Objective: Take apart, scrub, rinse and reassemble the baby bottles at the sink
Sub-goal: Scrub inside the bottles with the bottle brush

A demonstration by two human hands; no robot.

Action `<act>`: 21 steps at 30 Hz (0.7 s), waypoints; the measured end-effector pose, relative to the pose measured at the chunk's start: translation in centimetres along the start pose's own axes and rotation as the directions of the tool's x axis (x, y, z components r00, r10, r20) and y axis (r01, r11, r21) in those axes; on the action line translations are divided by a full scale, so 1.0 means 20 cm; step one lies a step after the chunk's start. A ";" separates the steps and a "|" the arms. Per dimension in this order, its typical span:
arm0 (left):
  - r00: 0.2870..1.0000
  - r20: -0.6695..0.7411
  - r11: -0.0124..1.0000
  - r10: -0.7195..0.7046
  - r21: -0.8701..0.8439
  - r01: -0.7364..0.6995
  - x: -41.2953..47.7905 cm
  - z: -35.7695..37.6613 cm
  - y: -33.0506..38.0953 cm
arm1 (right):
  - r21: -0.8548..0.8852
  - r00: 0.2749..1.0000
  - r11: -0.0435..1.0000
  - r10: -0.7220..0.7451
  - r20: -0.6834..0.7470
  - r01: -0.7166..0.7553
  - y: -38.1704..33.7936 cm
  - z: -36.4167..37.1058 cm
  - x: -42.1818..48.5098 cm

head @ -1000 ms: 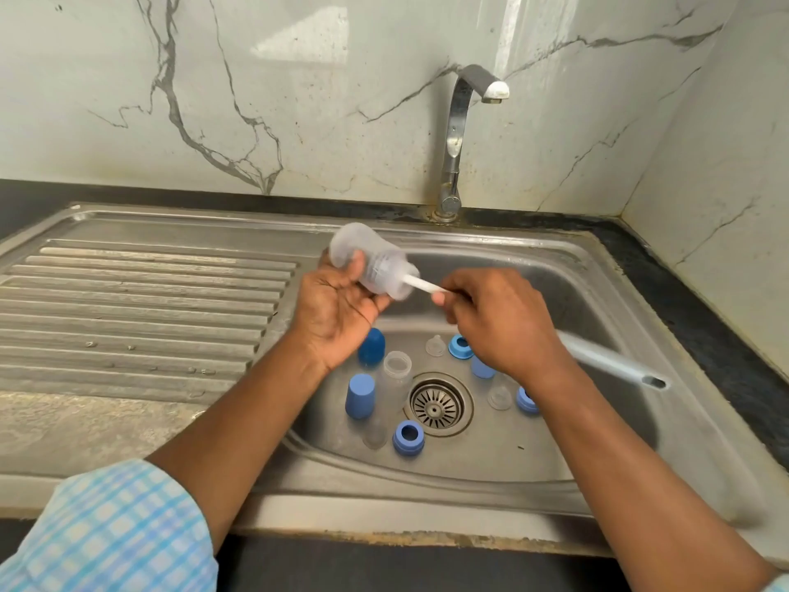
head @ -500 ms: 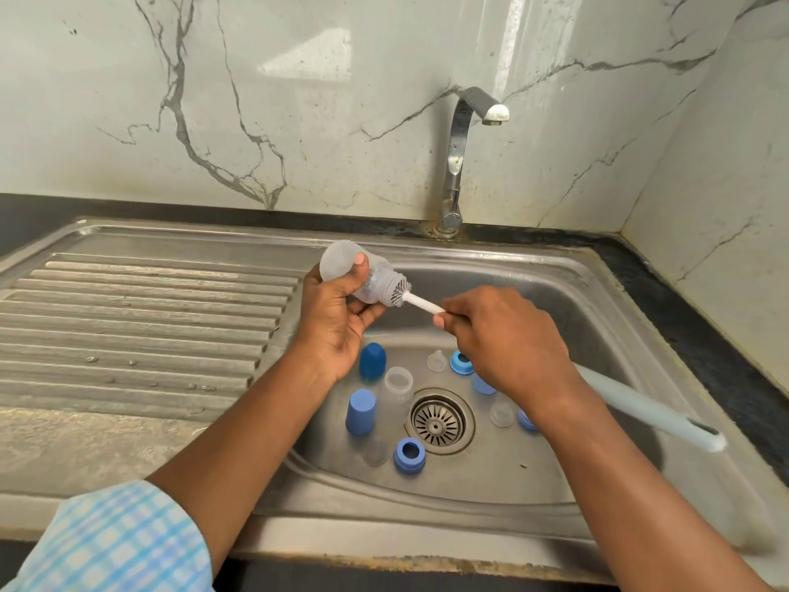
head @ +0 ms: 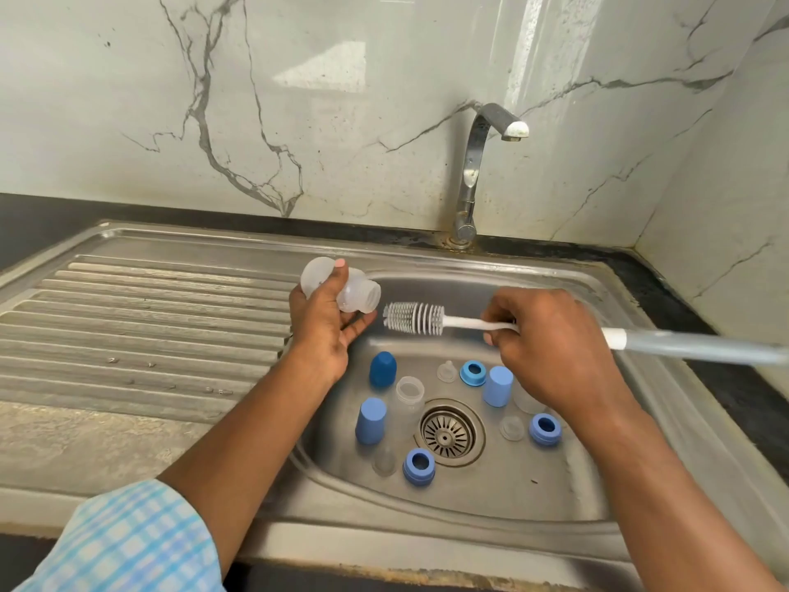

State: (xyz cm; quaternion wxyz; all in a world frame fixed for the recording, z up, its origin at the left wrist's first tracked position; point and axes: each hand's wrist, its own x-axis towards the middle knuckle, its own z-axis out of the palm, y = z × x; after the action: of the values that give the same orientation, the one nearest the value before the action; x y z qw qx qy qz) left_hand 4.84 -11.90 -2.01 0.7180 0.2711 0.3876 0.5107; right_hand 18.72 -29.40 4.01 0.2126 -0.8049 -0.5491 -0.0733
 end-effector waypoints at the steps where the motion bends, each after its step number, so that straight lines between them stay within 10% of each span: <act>1: 0.999 0.031 0.999 -0.019 0.026 0.019 -0.01 0.01 -0.01 | 0.041 1.000 0.999 0.008 -0.012 -0.008 0.00 0.01 0.00; 21: 0.989 0.049 0.988 0.137 0.067 -0.140 -0.12 0.07 -0.09 | 0.039 0.997 0.999 -0.029 0.077 0.026 -0.01 0.16 0.04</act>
State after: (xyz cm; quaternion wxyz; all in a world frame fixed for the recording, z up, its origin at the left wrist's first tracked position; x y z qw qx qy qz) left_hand 6.45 -14.81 -2.03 0.6792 0.3336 0.3695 0.5393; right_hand 18.53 -27.28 1.39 0.2054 -0.7954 -0.5692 -0.0343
